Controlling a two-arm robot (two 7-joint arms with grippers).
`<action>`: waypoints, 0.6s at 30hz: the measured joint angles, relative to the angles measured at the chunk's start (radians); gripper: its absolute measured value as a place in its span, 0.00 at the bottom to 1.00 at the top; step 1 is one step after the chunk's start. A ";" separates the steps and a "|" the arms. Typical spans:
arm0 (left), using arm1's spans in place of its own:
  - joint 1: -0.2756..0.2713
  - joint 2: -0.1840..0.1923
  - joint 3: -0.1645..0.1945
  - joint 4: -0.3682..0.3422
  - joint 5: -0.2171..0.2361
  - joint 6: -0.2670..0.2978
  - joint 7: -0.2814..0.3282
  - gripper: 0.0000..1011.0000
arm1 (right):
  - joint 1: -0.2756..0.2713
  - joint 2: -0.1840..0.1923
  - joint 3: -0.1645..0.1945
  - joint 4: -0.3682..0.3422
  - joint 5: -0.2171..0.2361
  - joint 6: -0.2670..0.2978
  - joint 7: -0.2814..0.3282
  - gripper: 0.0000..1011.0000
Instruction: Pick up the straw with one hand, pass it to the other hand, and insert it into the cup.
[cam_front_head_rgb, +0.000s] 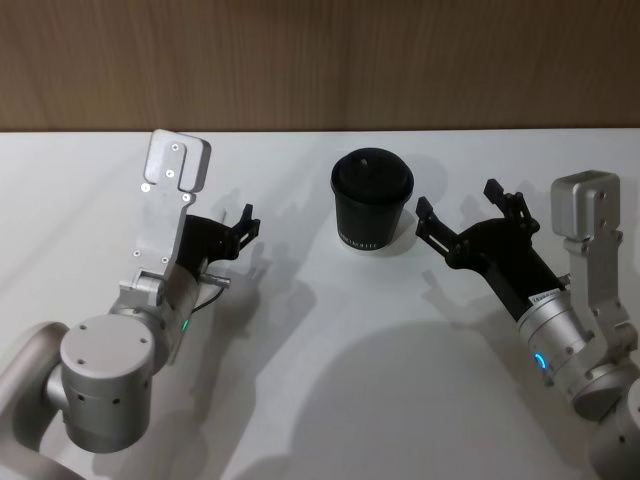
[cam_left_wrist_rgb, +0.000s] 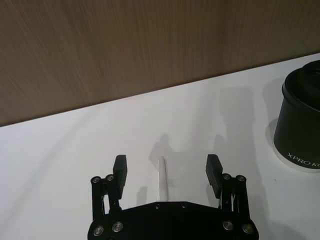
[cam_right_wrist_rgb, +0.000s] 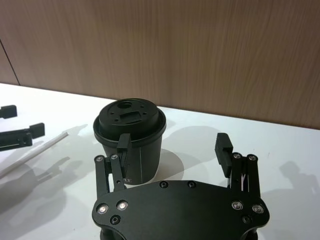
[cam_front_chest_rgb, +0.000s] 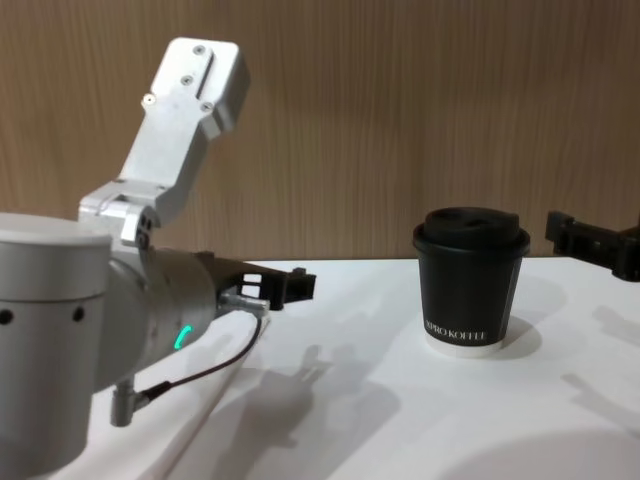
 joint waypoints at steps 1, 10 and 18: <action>0.003 0.005 -0.004 -0.008 -0.001 0.001 -0.005 0.99 | 0.000 0.000 0.000 0.000 0.000 0.000 0.000 0.99; 0.015 0.055 -0.028 -0.043 -0.028 0.003 -0.084 0.99 | 0.000 0.000 0.000 0.000 0.000 0.000 0.000 0.99; 0.012 0.105 -0.046 -0.049 -0.058 -0.003 -0.175 0.99 | 0.000 0.000 0.000 0.000 0.000 0.000 0.000 0.99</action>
